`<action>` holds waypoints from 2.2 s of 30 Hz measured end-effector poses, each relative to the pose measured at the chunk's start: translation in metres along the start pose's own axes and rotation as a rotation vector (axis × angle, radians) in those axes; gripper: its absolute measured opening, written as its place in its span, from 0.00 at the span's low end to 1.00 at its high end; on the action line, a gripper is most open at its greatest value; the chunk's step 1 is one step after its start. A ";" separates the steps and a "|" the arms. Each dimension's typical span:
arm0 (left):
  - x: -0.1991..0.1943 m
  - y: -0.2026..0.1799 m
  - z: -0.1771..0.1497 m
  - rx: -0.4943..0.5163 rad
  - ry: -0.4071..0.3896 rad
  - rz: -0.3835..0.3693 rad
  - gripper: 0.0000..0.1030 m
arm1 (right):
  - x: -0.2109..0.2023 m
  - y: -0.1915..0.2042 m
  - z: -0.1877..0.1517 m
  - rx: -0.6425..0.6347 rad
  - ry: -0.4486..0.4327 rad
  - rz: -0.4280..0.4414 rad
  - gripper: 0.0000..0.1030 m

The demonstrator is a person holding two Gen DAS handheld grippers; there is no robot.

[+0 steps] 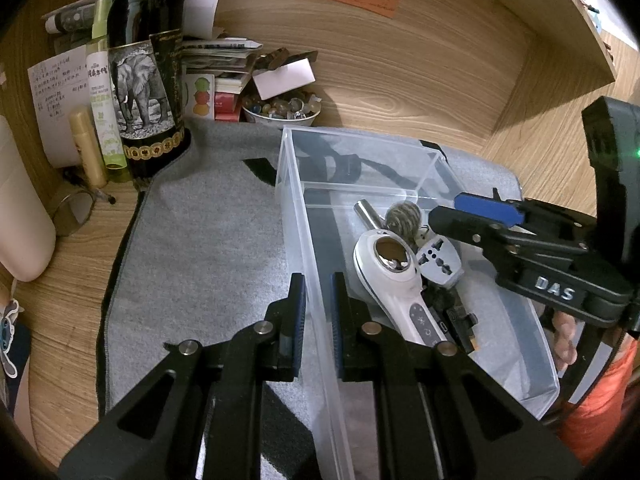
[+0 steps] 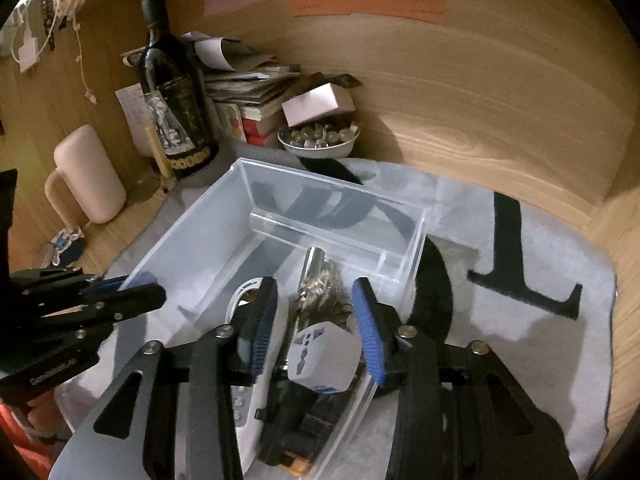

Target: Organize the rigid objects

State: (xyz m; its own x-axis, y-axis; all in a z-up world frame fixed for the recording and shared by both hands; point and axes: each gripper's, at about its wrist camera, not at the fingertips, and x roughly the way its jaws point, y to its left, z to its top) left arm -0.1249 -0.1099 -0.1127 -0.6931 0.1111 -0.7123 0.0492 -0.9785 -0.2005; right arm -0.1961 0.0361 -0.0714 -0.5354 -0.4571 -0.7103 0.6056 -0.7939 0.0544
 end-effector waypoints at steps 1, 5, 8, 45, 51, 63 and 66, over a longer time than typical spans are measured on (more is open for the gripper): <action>0.000 0.000 0.000 0.001 0.001 0.001 0.10 | -0.002 0.000 0.000 0.004 -0.007 0.003 0.43; 0.000 -0.001 0.000 0.004 0.005 0.003 0.10 | -0.018 -0.002 -0.001 0.024 -0.042 0.001 0.57; -0.002 -0.002 0.000 0.012 0.000 0.013 0.10 | -0.036 -0.003 -0.006 0.040 -0.079 -0.011 0.64; -0.169 -0.080 -0.018 0.146 -0.529 0.042 0.99 | -0.202 0.019 -0.059 0.041 -0.483 -0.206 1.00; -0.169 -0.081 -0.017 0.153 -0.532 0.039 0.99 | -0.206 0.019 -0.061 0.045 -0.490 -0.213 1.00; -0.169 -0.082 -0.017 0.156 -0.536 0.032 0.99 | -0.206 0.019 -0.061 0.044 -0.489 -0.219 1.00; -0.168 -0.082 -0.017 0.157 -0.536 0.030 0.99 | -0.206 0.019 -0.061 0.043 -0.489 -0.218 1.00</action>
State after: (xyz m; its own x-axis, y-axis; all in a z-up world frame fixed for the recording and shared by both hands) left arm -0.0003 -0.0451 0.0124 -0.9638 0.0190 -0.2661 -0.0048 -0.9985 -0.0538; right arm -0.0386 0.1399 0.0332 -0.8640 -0.4051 -0.2989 0.4305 -0.9023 -0.0216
